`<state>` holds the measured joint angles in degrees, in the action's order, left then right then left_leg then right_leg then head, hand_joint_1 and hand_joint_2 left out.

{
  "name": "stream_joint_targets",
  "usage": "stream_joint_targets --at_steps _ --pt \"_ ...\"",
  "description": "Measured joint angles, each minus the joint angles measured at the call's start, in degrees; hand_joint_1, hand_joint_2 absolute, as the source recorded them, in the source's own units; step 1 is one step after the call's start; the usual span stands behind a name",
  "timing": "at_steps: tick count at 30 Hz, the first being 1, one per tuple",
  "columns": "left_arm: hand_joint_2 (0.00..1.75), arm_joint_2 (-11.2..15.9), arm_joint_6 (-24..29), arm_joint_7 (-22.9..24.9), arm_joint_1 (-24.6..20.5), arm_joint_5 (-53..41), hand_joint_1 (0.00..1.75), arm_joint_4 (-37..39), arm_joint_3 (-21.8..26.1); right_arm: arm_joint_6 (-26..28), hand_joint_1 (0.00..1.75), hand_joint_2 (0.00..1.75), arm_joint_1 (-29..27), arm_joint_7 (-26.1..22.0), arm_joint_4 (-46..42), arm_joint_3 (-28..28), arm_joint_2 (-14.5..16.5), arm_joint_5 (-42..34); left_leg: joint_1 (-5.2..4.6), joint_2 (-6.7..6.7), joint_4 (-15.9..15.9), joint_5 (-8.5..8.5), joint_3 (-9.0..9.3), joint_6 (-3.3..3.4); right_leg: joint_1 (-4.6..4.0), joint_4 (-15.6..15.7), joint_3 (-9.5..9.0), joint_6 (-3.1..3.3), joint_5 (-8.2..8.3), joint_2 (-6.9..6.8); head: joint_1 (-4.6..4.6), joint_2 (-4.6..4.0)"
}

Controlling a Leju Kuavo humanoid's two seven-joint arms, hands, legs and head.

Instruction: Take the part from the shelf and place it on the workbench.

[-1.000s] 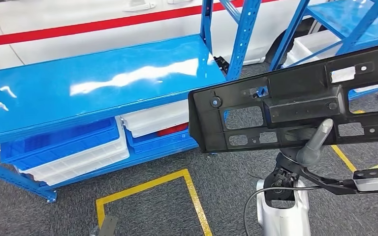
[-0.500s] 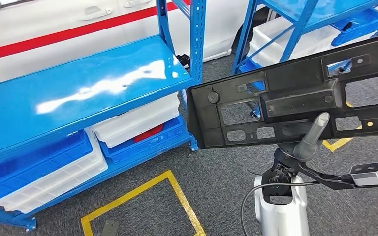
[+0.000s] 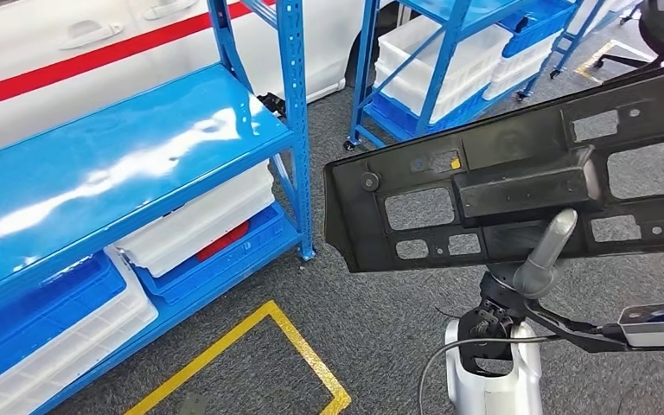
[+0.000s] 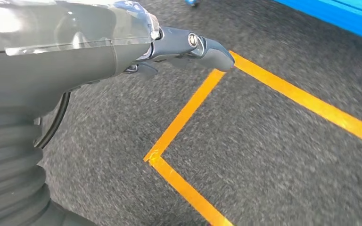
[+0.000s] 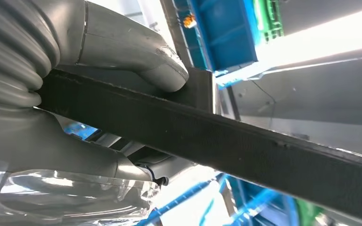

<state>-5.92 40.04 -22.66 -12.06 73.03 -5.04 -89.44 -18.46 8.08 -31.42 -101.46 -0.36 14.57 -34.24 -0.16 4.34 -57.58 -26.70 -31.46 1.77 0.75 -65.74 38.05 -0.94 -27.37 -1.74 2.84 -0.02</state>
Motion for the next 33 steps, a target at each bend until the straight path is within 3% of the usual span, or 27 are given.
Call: stream_joint_targets --at_steps 2,3,5,6,8,10,11,12,13,14,15,17,19,20,21,23,25,27,28,29,31,33 --pt "1.75 0.0 0.0 0.4 0.1 -0.4 0.00 -0.3 0.0 0.2 1.75 1.75 -0.3 0.1 -0.7 0.3 0.1 -0.2 -0.29 1.22 0.0 -0.15 0.15 -0.28 -0.74 6.4 -3.59 0.97 1.73 -2.55 0.01 0.00" --pt "1.75 -0.1 0.0 0.6 0.2 -0.6 0.00 -0.4 0.0 0.3 1.75 1.75 -0.5 0.2 -0.9 0.5 0.2 -0.3 -0.32 1.81 0.0 -0.20 0.23 -0.51 -1.06 7.5 -4.07 1.31 1.79 -3.13 0.01 0.00" --pt "1.75 -0.1 0.0 1.0 0.4 -0.7 0.00 -0.5 0.0 0.2 1.75 1.75 -0.8 0.5 -0.9 0.7 0.3 -0.5 -0.33 3.11 0.2 -0.27 0.43 -1.07 -1.15 7.8 -3.99 1.62 2.20 -1.83 0.01 0.00" --pt "1.75 -0.1 0.0 1.0 0.5 -0.5 0.00 -0.5 0.0 0.0 1.75 1.75 -0.9 0.7 -0.9 0.9 0.3 -0.6 -0.28 3.04 0.0 -0.63 0.49 -1.35 -0.96 8.2 -4.05 1.82 2.46 -1.09 0.00 0.00" --pt "1.75 0.0 0.1 0.6 0.7 0.3 0.00 -0.5 0.3 -0.3 1.75 1.75 -1.0 0.8 -0.8 1.2 0.4 -0.7 -0.07 0.35 -3.2 -3.03 -0.66 -1.89 -0.43 8.9 -4.19 2.30 3.06 0.32 0.02 0.00" --pt "1.75 0.2 0.2 0.3 1.1 0.7 0.00 -0.5 0.5 -0.5 1.75 1.75 -1.1 0.9 -0.7 1.6 0.6 -0.7 0.33 -3.07 -10.7 -6.95 -3.86 -2.28 -0.24 9.0 -4.04 2.57 3.32 1.80 0.02 0.00" --pt "1.75 0.2 0.2 0.3 1.4 0.9 0.00 -0.5 0.5 -0.5 1.75 1.75 -1.1 1.0 -0.6 1.7 0.7 -0.7 0.43 -3.69 -14.2 -8.31 -5.48 -2.45 -0.23 9.0 -3.94 2.57 3.37 2.67 0.02 0.00" --pt "1.75 0.3 0.2 0.2 1.6 1.0 0.00 -0.5 0.6 -0.6 1.75 1.75 -1.2 1.0 -0.5 1.8 0.7 -0.7 0.52 -3.90 -16.2 -8.61 -6.40 -2.60 -0.22 8.9 -3.86 2.54 3.42 3.59 0.02 0.00" --pt "1.75 0.3 0.2 0.0 1.7 1.3 0.00 -0.5 0.8 -0.6 1.75 1.75 -1.2 1.2 -0.4 1.8 0.7 -0.7 0.62 -3.97 -16.0 -7.79 -6.31 -2.70 -0.20 8.7 -3.82 2.46 3.45 4.51 0.02 0.00" --pt "1.75 0.4 0.2 -0.2 1.7 1.6 0.00 -0.5 1.1 -0.6 1.75 1.75 -1.1 1.3 -0.4 1.9 0.7 -0.7 0.76 -4.23 -13.4 -5.92 -5.12 -2.75 -0.16 8.5 -3.80 2.33 3.45 5.39 0.02 0.00" --pt "1.75 0.4 0.2 -0.4 1.7 1.9 0.00 -0.4 1.3 -0.7 1.75 1.75 -1.0 1.6 -0.3 2.0 0.7 -0.7 0.98 -5.08 -9.3 -3.62 -3.24 -2.77 -0.10 8.3 -3.75 2.17 3.40 6.21 0.02 0.00" --pt "1.75 0.4 0.2 -0.3 1.6 2.5 0.00 -0.4 1.7 -0.9 1.75 1.75 -0.6 1.9 -0.3 2.4 0.7 -0.6 1.35 -7.91 -2.4 -1.03 -0.16 -2.70 -0.07 7.7 -3.30 1.56 3.39 7.76 0.02 0.00" --pt "1.75 0.3 0.2 -0.1 1.6 2.8 0.00 -0.3 1.9 -1.2 1.75 1.75 -0.1 1.7 -0.1 2.6 0.6 -0.6 1.29 -9.13 -0.6 -0.87 0.54 -2.35 0.03 7.5 -2.57 0.72 3.71 9.17 0.02 0.00" --pt "1.75 0.1 0.2 0.0 1.5 2.7 0.00 -0.4 2.0 -1.2 1.75 1.75 -0.1 1.3 -0.1 2.6 0.5 -0.7 1.24 -8.53 -0.5 -0.67 0.49 -2.01 0.14 7.6 -2.26 0.28 3.97 9.85 0.02 0.00" --pt "1.75 -0.2 0.2 0.0 1.2 2.6 0.00 -0.4 2.0 -1.3 1.75 1.75 -0.2 0.9 -0.2 2.4 0.2 -0.9 1.23 -7.83 -0.4 -0.43 0.45 -1.58 0.21 7.5 -2.04 -0.05 4.00 9.62 0.02 0.00" --pt "1.75 -0.8 0.2 -0.1 0.5 2.4 0.00 -0.3 2.0 -1.3 1.75 1.75 -0.4 0.3 -0.6 1.7 -0.3 -1.4 1.30 -6.39 0.1 0.01 0.39 -0.64 0.07 5.0 -0.69 -0.49 2.43 6.65 0.01 0.00" --pt "1.75 -1.2 0.2 -0.2 -0.1 2.5 0.00 -0.3 2.0 -1.4 1.75 1.75 -0.5 0.3 -0.8 1.1 -0.7 -1.8 1.03 -4.73 0.2 0.11 0.26 -0.13 -0.03 -2.0 2.73 -0.73 -1.26 3.14 -0.01 0.00" --pt "1.75 -1.4 0.2 -0.2 -0.5 2.8 0.00 -0.3 2.0 -1.4 1.75 1.75 -0.5 0.6 -0.5 0.9 -1.0 -1.9 0.74 -2.78 0.1 0.05 0.15 -0.03 0.05 -8.6 5.88 -0.92 -3.62 2.25 0.00 0.00" --pt "1.75 -1.3 0.2 -0.3 -0.7 3.0 0.00 -0.3 2.1 -1.4 1.75 1.75 -0.4 0.7 -0.2 0.8 -1.0 -1.9 0.66 -1.83 0.1 0.01 0.13 -0.02 0.06 -9.0 5.96 -0.92 -3.25 2.05 0.00 0.00" --pt "1.75 -1.3 0.2 -0.3 -0.9 3.2 0.00 -0.3 2.2 -1.4 1.75 1.75 -0.3 0.8 0.1 0.8 -1.1 -1.9 0.59 -0.96 0.1 -0.05 0.16 -0.05 0.05 -7.0 4.79 -0.83 -1.92 1.74 0.00 0.00" --pt "1.75 -1.3 0.2 -0.4 -1.3 3.5 0.00 -0.3 2.5 -1.4 1.75 1.75 0.2 0.8 0.8 0.8 -1.2 -1.9 0.37 0.53 0.1 -0.24 0.34 -0.25 -0.26 1.4 -0.02 -0.26 1.35 -0.36 0.00 0.00" --pt "1.75 -1.2 0.2 -0.2 -1.4 3.6 0.00 -0.3 2.7 -1.4 1.75 1.75 0.8 0.8 1.5 0.8 -1.2 -2.0 0.06 1.65 0.1 -0.48 0.48 -0.67 -0.81 6.9 -2.98 0.53 2.70 -2.18 0.00 0.00"
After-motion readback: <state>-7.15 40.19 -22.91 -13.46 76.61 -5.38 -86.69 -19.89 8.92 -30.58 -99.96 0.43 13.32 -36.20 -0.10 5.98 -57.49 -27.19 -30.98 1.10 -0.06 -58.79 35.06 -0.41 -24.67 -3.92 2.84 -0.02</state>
